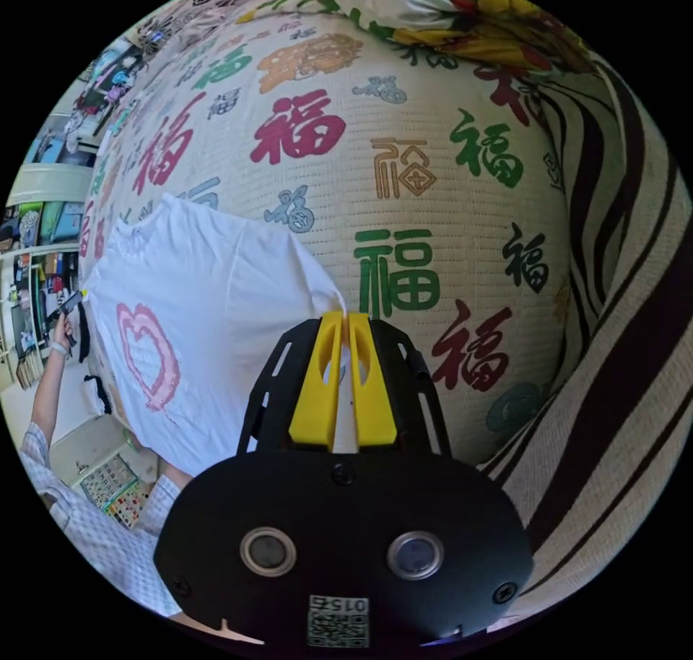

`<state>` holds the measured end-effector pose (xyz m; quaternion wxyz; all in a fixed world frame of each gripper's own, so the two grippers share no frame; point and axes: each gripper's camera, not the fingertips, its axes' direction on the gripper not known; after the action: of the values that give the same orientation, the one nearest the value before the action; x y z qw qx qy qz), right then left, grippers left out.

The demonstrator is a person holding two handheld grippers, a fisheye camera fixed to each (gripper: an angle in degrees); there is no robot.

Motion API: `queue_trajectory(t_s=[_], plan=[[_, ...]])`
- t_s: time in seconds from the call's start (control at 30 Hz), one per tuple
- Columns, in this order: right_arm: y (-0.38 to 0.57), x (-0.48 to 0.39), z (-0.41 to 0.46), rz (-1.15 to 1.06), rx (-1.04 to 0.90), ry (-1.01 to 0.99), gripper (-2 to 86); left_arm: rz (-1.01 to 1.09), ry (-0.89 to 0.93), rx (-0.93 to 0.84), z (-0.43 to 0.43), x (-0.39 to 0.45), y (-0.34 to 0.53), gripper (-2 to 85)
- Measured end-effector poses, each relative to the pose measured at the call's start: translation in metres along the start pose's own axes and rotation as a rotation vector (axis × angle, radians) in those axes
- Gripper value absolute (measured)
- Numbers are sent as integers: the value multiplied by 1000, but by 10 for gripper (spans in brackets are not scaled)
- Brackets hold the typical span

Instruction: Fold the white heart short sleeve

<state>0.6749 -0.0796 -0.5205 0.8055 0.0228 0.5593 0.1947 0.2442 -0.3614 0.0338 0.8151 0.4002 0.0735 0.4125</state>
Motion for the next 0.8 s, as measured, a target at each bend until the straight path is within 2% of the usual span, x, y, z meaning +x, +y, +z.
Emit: queue_trajectory(t_s=[0.1,0.2,0.37,0.5,0.63,0.8], plan=[[1,1,3,31,-19,102,50,-54,-62,-95,3,-4,1,56],[9,1,-13,26,38,138,53,-70,-96,-56,-20,-7,15,69],[34,-10,-26,-24,129,-21,48,-14,-89,15,-44,12,55,63],[62,-41,-16,-43,167,-154,18,24,13,132,-57,51,110,56],[86,-92,12,-79,142,-172,9,43,-89,216,-61,98,165,48],[105,-129,30,-125,175,-221,5,17,-189,266,-57,107,195,58]])
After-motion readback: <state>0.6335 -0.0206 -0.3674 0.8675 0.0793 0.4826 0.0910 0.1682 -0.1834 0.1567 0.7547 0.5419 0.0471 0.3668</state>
